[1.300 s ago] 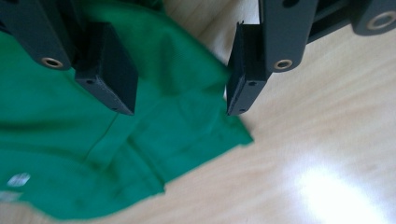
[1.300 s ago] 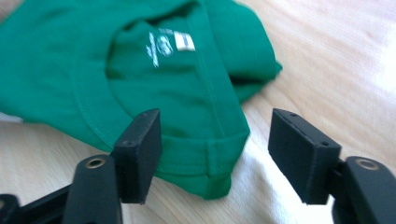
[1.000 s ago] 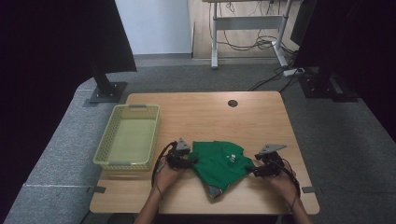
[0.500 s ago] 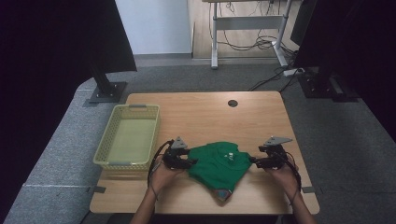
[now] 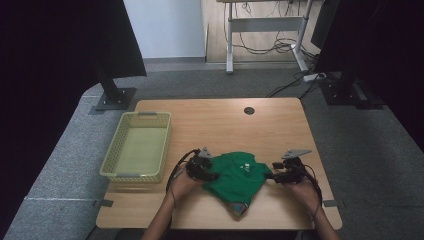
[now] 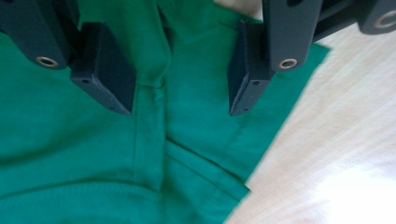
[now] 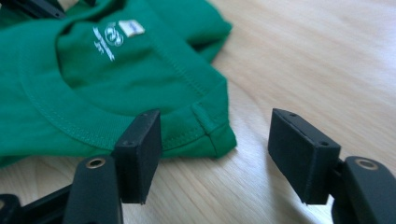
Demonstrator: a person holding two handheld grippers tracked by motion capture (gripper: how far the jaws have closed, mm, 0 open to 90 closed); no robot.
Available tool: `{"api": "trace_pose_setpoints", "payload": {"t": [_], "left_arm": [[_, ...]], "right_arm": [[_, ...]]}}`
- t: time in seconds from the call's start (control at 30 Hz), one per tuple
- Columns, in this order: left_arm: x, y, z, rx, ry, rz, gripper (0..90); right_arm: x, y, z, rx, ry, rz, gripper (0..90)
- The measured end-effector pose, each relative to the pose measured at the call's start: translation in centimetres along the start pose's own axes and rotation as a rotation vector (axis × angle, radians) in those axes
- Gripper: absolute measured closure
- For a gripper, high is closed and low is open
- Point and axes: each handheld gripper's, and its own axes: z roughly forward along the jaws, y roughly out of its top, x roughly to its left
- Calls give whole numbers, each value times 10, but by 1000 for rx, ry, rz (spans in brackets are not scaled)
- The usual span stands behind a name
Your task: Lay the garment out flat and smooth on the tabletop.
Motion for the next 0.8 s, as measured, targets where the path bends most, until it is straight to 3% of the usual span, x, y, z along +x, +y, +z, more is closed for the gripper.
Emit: {"api": "trace_pose_setpoints", "payload": {"t": [0.03, 0.07, 0.13, 0.17, 0.23, 0.27, 0.47, 0.5, 0.53, 0.57, 0.6, 0.67, 0.73, 0.77, 0.8], "left_arm": [[-1, 0, -1, -1, 12, 11, 450], [-3, 0, -3, -5, 22, 18, 451], [-3, 0, -3, -5, 22, 18, 456], [-5, 1, -7, -36, -12, 6, 456], [-5, 1, -7, -36, -12, 6, 457], [-6, 2, -5, -46, -57, -2, 457], [-7, 2, 0, -33, -61, -2, 475], [-10, 1, 5, -27, -47, 12, 475], [-10, 2, 5, -23, -45, 5, 576], [-10, 2, 5, -23, -45, 5, 621], [-10, 3, 6, -19, -57, -10, 621], [-10, 2, 6, -22, -83, -24, 739], [-10, 2, 6, -22, -83, -24, 773], [-14, 1, 5, -18, -34, 9, 773], [-15, 1, 4, -21, -22, 18, 846]], "right_arm": [[1, 2, 7, 10, 39, -8, 517], [2, 3, 8, 20, 43, -11, 565], [3, 4, 8, 29, 32, -22, 565], [3, 4, 8, 29, 32, -22, 601], [7, 4, 8, 40, 15, -44, 601], [8, 5, 4, 23, 5, -52, 733], [10, 7, -3, 2, -9, -61, 744], [10, 7, -3, 2, -9, -61, 750], [11, 7, -5, 0, -16, -68, 750], [11, 7, -5, 0, -16, -68, 750], [12, 7, -5, 1, -18, -73, 750], [12, 7, -5, -1, -20, -75, 750], [13, 7, -5, -4, -23, -78, 750], [13, 7, -5, -4, -23, -78, 750], [16, 8, -11, -23, -34, -88, 750]]}}
